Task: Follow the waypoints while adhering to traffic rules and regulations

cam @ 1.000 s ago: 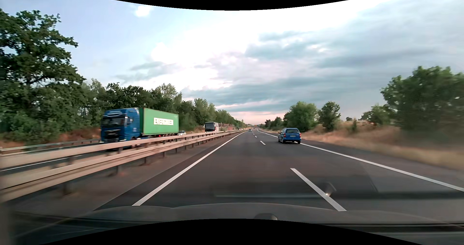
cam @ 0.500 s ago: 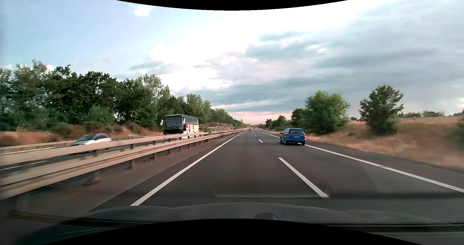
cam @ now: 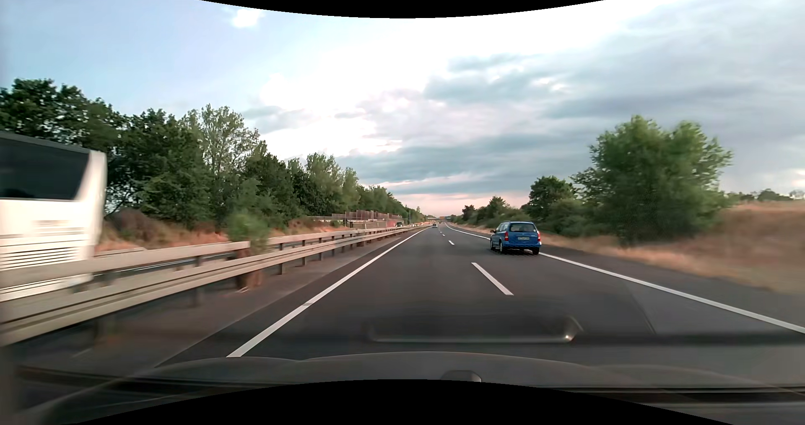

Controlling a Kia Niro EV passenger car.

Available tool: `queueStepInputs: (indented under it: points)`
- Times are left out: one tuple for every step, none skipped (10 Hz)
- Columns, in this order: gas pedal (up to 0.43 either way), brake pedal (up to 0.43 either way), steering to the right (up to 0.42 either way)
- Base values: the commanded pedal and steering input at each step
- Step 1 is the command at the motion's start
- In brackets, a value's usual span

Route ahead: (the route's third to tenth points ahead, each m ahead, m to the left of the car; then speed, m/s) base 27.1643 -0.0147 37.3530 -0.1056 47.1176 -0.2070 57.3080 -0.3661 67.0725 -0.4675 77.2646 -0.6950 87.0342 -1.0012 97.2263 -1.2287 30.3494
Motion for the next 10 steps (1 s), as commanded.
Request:
queueStepInputs:
  points:
    - [0.209,0.0,-0.002]
    - [0.209,0.0,-0.002]
    - [0.197,0.0,-0.001]
    - [0.197,0.0,-0.001]
    - [0.197,0.0,-0.001]
    - [0.197,0.0,-0.001]
    - [0.197,0.0,-0.001]
    - [0.197,0.0,-0.001]
    - [0.177,0.0,-0.001]
    - [0.177,0.0,-0.001]
